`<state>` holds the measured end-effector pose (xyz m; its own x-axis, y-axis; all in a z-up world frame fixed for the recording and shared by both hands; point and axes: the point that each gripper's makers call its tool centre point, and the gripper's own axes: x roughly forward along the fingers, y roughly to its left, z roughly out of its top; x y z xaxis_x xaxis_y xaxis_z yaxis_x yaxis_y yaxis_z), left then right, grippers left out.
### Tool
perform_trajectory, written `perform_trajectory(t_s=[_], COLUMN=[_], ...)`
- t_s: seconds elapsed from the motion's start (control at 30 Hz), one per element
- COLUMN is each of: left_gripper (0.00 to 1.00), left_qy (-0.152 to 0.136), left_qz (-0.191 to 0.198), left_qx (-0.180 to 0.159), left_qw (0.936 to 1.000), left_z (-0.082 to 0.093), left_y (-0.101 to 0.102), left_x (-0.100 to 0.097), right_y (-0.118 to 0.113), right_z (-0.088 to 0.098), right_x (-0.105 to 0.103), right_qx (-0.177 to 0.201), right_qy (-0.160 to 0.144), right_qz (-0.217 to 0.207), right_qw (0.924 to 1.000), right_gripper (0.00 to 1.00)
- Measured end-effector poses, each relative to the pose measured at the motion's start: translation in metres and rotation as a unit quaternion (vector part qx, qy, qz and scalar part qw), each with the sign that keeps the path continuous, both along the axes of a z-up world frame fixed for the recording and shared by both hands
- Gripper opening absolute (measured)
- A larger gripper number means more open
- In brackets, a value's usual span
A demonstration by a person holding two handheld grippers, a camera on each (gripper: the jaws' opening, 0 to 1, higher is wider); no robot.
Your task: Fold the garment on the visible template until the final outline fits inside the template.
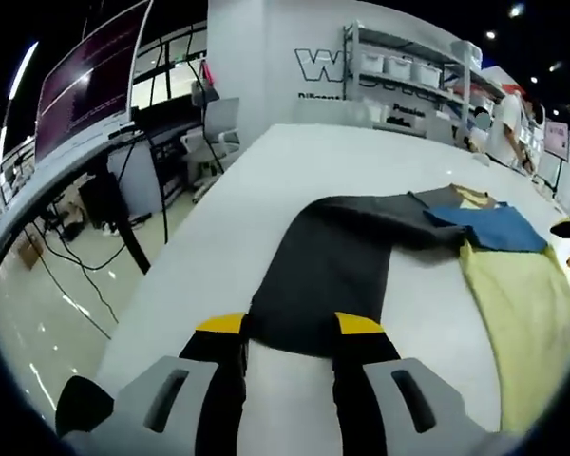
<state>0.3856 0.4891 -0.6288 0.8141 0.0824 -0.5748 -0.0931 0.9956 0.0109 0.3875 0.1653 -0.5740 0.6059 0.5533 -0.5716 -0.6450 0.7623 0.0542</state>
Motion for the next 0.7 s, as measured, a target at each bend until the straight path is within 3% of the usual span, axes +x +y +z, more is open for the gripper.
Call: perform_trajectory(t_s=[0.13, 0.23, 0.3, 0.4, 0.5, 0.7], left_gripper=[0.09, 0.0, 0.0, 0.0, 0.0, 0.0], left_qy=[-0.019, -0.017, -0.015, -0.011, -0.037, -0.064], left_qz=[-0.026, -0.038, -0.04, -0.012, -0.015, 0.027], left_qx=[0.032, 0.039, 0.041, -0.011, 0.002, -0.024], left_qw=[0.999, 0.9984, 0.9982, 0.9998, 0.9992, 0.9973], left_z=[0.002, 0.001, 0.002, 0.002, 0.015, 0.04], left_y=[-0.006, -0.01, -0.009, -0.005, 0.005, 0.024], left_x=[0.005, 0.006, 0.008, 0.008, 0.01, 0.012], right_y=[-0.002, -0.001, -0.004, -0.007, -0.01, -0.015], right_z=[-0.004, -0.005, -0.002, 0.0, 0.0, 0.001], right_x=[-0.002, -0.003, -0.002, -0.002, -0.002, -0.003], right_qx=[-0.003, -0.002, -0.002, 0.0, -0.003, -0.002], right_qy=[0.005, 0.007, 0.003, 0.001, -0.001, -0.003], right_qz=[-0.002, -0.002, -0.005, -0.008, -0.012, -0.017], right_qw=[1.0, 1.0, 1.0, 1.0, 0.9999, 0.9999], right_gripper=[0.63, 0.63, 0.63, 0.63, 0.64, 0.64])
